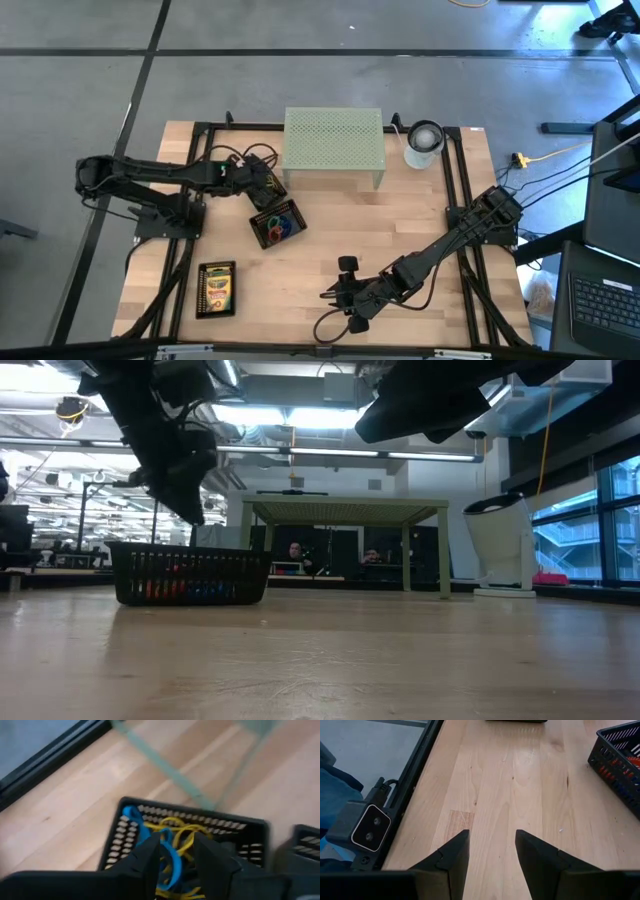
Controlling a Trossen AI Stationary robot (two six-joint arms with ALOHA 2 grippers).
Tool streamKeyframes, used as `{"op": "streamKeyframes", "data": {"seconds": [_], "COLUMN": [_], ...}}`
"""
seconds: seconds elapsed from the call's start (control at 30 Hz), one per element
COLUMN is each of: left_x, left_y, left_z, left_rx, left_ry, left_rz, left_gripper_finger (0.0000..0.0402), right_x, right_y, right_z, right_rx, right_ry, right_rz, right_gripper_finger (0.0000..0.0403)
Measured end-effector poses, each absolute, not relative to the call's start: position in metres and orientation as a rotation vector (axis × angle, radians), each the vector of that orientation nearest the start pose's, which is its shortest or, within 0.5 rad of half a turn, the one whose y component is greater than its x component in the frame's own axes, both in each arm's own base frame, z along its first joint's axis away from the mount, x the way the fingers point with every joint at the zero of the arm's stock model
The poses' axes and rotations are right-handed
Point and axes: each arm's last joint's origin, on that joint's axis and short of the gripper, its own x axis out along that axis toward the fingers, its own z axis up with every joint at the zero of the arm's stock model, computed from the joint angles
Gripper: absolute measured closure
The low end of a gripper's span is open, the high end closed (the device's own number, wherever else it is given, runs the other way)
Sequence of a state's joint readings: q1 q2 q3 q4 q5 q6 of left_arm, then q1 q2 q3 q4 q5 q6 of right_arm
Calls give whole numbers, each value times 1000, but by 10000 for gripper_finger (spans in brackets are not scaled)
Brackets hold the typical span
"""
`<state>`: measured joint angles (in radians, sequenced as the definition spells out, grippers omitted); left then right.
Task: Pick & Place Office Desk Supplies
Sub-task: Put the middle black bin on the shelf
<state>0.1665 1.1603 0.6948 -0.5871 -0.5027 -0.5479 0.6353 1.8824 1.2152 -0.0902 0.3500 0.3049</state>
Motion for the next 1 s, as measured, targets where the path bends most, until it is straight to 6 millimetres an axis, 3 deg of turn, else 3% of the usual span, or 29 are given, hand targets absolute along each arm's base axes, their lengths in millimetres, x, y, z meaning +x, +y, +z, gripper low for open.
{"op": "streamKeyframes", "data": {"seconds": [0.2, 0.47, 0.73, 0.9, 1.0], "left_x": [218, 230, 217, 204, 200], "left_y": [38, -6, -52, -64, -67], "left_z": [228, 238, 232, 225, 220], "left_rx": [-328, -343, -42, 257, 343], "left_ry": [804, 780, 916, 1003, 1026], "left_rz": [627, 255, -146, -355, -413], "left_gripper_finger": [275, 277, 267, 270, 271], "right_x": [327, 329, 335, 338, 339], "right_y": [229, 229, 232, 234, 235], "right_z": [185, 187, 196, 201, 203], "right_rx": [-68, -62, -3, 30, 42], "right_ry": [699, 674, 570, 515, 495], "right_rz": [166, 151, 160, 171, 175], "right_gripper_finger": [238, 238, 238, 238, 238]}}
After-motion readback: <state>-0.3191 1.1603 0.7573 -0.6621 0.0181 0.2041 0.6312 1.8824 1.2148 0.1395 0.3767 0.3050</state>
